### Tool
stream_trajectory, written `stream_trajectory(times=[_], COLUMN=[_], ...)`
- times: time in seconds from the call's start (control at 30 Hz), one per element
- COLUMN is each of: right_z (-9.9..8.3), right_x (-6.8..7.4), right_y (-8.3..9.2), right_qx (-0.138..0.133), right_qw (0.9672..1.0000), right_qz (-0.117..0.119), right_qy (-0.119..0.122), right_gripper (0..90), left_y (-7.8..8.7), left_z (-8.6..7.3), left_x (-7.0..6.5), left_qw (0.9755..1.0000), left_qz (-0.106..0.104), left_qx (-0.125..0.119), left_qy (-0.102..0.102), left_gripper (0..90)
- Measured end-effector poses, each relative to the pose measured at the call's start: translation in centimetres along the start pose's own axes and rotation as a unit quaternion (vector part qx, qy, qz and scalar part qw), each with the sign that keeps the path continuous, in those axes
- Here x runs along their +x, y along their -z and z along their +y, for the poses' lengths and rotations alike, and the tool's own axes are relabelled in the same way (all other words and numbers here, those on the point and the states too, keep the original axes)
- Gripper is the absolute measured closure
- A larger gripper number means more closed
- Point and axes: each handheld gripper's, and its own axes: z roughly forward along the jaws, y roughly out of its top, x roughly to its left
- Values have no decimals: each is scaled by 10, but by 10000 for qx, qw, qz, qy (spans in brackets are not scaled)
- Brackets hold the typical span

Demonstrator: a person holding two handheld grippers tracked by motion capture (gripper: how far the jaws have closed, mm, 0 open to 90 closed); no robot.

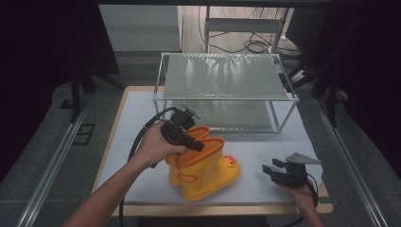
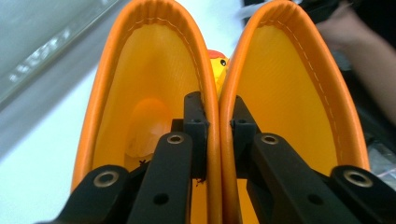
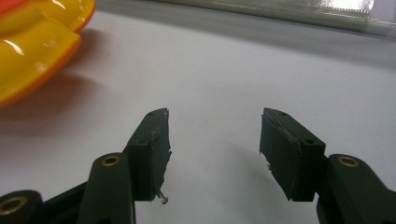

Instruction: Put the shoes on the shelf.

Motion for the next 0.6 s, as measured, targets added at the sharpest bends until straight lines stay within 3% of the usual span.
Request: stream_trajectory(times=[0.13, 0.4, 0.6], right_z=[1, 0, -1], right_x=[0, -3, -5], right_y=[2, 4, 3], right_qx=[-40, -58, -43], right_qw=[10000, 10000, 9999], right_qz=[-19, -56, -70], right_qy=[-10, -46, -114], right_gripper=[422, 422, 423], left_y=[13, 43, 70], left_z=[13, 51, 82], left_x=[-13, -36, -48], left_qw=[9997, 9987, 9980], left_qz=[-150, -117, -111], left_qx=[-133, -309, -460], left_qy=[-159, -377, -419], left_gripper=[819, 819, 819])
